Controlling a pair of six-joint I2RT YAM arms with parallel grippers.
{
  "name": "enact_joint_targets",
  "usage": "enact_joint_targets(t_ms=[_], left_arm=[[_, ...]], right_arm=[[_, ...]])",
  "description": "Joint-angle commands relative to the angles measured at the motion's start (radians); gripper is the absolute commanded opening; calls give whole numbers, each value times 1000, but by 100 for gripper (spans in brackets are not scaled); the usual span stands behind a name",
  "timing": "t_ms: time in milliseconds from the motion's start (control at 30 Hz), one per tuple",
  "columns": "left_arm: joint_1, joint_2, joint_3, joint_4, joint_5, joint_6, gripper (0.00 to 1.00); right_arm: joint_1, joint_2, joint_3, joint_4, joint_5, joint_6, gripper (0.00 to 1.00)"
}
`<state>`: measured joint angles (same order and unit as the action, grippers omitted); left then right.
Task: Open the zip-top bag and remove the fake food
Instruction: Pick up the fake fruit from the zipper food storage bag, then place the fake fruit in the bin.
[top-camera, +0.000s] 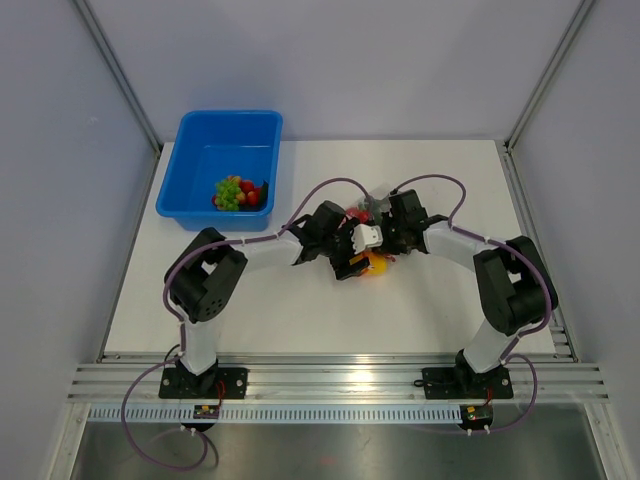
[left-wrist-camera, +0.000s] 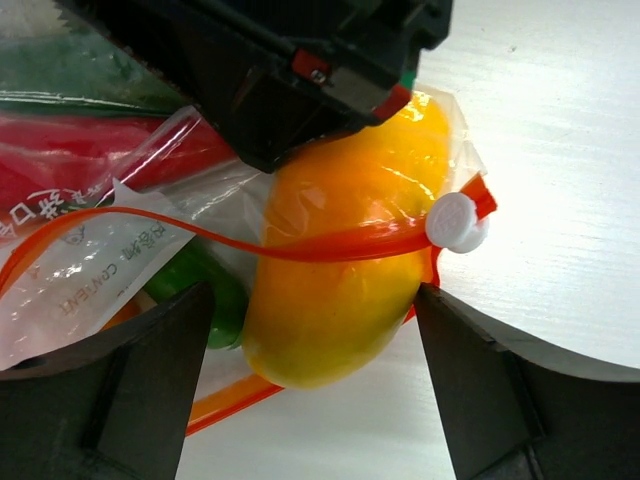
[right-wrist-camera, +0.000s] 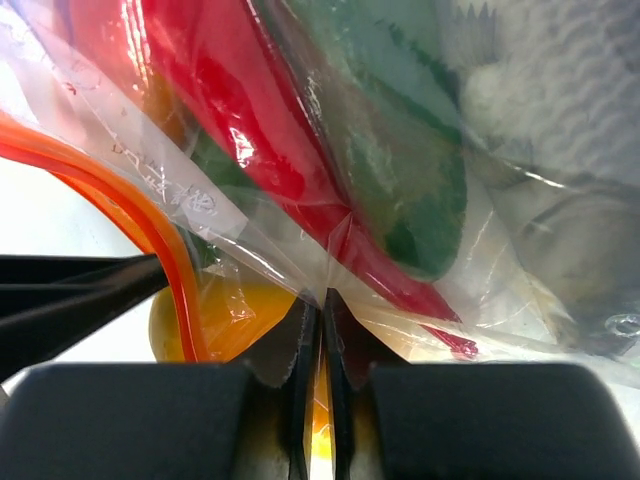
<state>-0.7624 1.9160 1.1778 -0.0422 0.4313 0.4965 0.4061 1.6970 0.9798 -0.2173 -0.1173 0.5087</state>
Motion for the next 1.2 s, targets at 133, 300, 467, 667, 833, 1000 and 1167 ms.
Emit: enact_joint_targets(t_ms=[133,300,467,667,833,1000,1167], left_arm=[[-15,51,65,-67,66,40,60],[-15,45,66,-81,55,47,42],[-15,17,51,-55,-5,30,34],[-15,-29,31,-22,-147,-6,32],[-15,-90,11,-7,-233,-27,31],[-15,-149,0,-12,-292,-47,31],[-6,-183,-4,-19,-299,-81,31]], right_arm=[[19,18,26,-34,-4,-15,9],[19,7,25,-34,48,-10,6],[11,1,20,-25,137,4,2],[-24,-40,-18,4,195,22,0],[-70,-112,-72,47,212,42,0],[-76,-142,-96,59,243,50,0],[-78,-122,-82,52,249,51,0]])
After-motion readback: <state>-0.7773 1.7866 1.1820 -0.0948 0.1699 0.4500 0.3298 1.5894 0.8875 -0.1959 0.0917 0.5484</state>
